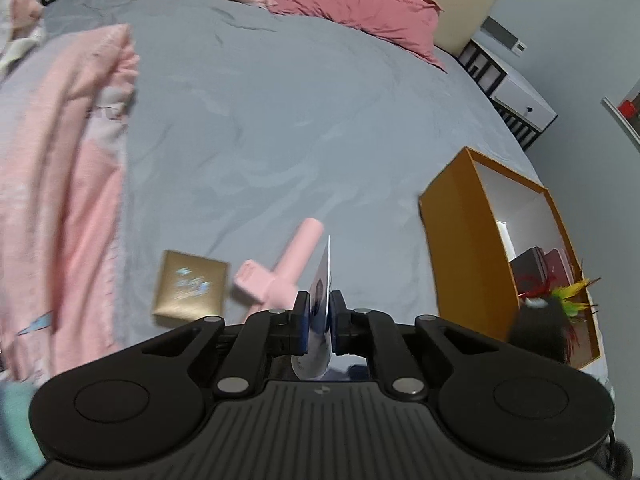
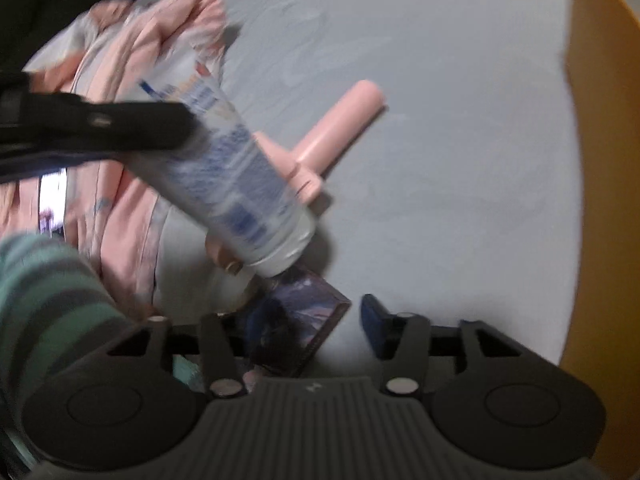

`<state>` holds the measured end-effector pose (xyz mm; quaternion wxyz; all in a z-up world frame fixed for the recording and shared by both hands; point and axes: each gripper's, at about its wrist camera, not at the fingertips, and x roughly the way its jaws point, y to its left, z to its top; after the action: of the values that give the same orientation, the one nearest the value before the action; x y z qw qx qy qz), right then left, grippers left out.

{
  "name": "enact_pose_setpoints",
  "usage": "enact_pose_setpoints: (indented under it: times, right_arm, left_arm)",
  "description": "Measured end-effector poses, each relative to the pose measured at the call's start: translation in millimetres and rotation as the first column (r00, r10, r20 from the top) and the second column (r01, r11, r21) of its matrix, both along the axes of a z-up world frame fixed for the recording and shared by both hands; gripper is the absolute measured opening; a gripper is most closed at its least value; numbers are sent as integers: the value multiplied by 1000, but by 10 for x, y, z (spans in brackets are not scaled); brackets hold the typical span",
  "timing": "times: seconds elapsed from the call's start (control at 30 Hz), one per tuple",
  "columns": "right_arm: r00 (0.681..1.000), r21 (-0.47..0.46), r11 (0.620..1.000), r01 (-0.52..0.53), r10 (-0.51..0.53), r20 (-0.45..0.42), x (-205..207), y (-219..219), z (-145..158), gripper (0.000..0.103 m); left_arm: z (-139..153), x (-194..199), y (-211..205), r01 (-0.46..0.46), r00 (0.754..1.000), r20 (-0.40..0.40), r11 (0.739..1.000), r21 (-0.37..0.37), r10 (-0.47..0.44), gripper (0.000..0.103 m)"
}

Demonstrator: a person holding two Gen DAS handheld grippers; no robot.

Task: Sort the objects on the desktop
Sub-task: 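Grasp the small printed mauve box with the right tool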

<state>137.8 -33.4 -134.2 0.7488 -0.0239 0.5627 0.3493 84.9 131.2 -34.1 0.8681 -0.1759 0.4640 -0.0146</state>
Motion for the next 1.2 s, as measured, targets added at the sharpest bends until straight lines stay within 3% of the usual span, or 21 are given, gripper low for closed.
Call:
enact_pose_setpoints:
  times: [0.27,0.33,0.4,0.47,0.57,0.67,0.8,0.87,0.93,1.03,1.1,1.2]
  right_arm:
    - [986,82,996,46,-32,-166,185,-4,-276,64]
    - [984,84,994,69,-54,-173,184,-30,-276,58]
    - [982,100,993,69,-50,-181,173,-69,-229,43]
    - [979,130,987,94,-67,-194,144,-138,-161,36]
    - [985,142,986,81,-58,-161,26,-161,6,31]
    - [997,133,990,46,-38,-59,-159,-193,282,27]
    - [983,43,998,49,-56,173,-427,-282,657,25]
    - [972,-13,999,52,-48,231,-522,-410,714,24]
    - [972,-50,997,55,-42,231,-584,-500,704,24]
    - [988,-64,996,63,-53,144,-643,-626,618,24]
    - [990,-74,995,61,-51,130,-712,-656,583,24]
    - [991,-70,995,65,-57,120,-751,-658,573,26]
  left_arm:
    - [-48,-217,195,-41,998,-50,998,49,43,10]
    - [-97,-235,247,-55,996,-67,997,50,59,10]
    - [-139,-254,279,-62,994,-82,997,42,65,10]
    - [-171,-276,285,-64,994,-91,997,40,67,10]
    - [-209,-309,269,-67,992,-109,997,45,71,10]
    - [-225,-340,237,-62,992,-110,997,39,65,10]
    - [-243,-355,97,-31,995,-95,999,18,33,10]
    - [-277,-350,-8,-6,995,-96,1000,9,6,10]
    - [-326,-356,-126,26,995,-100,1000,3,-26,10]
    - [-420,-406,-306,79,990,-115,997,3,-79,10]
    - [-481,-445,-393,99,988,-121,995,-11,-100,10]
    - [-488,-504,-489,120,988,-95,992,24,-117,10]
